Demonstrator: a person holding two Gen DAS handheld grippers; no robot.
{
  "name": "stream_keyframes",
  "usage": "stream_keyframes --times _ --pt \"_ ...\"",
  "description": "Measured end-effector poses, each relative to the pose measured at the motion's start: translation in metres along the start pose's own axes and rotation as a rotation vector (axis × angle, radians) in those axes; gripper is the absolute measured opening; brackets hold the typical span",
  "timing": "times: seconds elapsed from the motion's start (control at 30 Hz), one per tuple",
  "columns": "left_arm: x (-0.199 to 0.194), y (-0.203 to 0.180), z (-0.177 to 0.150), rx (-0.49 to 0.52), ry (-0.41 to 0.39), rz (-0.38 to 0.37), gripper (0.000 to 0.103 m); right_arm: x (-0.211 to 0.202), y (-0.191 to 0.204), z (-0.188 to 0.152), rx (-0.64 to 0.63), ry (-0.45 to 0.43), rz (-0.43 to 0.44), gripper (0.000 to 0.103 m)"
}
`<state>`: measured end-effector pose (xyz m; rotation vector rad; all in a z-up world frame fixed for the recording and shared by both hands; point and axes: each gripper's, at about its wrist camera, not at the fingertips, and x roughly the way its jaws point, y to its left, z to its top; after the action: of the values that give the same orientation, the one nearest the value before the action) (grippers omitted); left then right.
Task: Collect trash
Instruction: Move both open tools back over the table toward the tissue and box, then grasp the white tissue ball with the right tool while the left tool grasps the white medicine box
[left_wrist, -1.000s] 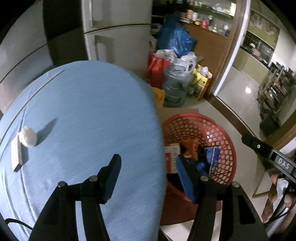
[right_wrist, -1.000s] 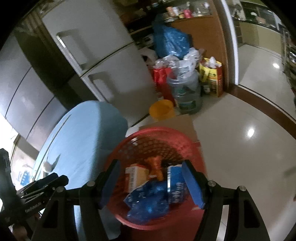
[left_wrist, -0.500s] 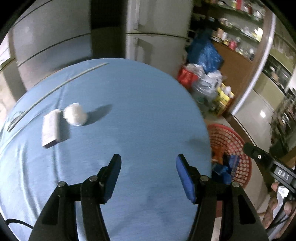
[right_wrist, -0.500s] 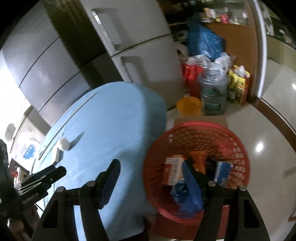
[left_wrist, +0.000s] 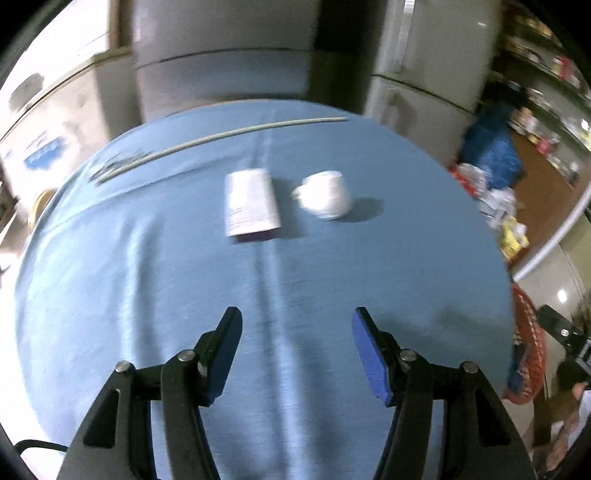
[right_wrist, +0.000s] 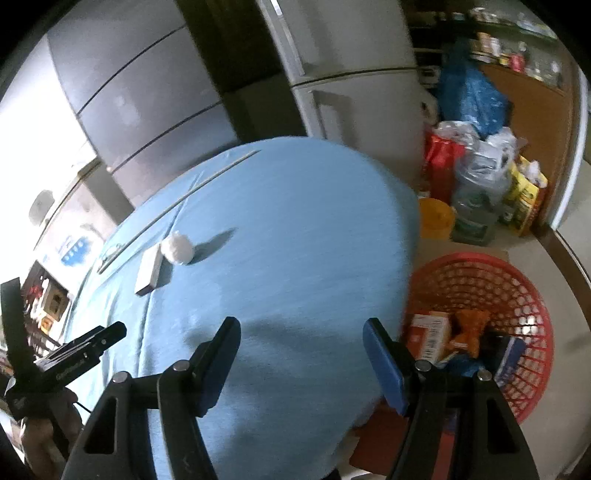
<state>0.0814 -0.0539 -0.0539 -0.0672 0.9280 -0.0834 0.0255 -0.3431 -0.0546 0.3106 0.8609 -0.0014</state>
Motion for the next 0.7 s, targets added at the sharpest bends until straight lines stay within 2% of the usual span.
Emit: stream_keyframes --times 0.17,0.37,0.7 --pt "0.006 0.032 -0.006 -0.059 0.014 0.057 0.062 0.021 0.034 -0.002 -0.056 0.034 0.050 0.072" --pt "0.002 0.050 -0.013 -0.084 0.016 0.095 0.062 0.047 0.073 -0.013 -0.133 0.089 0.098 0.072" --pt "0.003 0.081 -0.021 -0.145 0.029 0.144 0.062 0.071 0.110 -0.027 -0.196 0.141 0.142 0.072"
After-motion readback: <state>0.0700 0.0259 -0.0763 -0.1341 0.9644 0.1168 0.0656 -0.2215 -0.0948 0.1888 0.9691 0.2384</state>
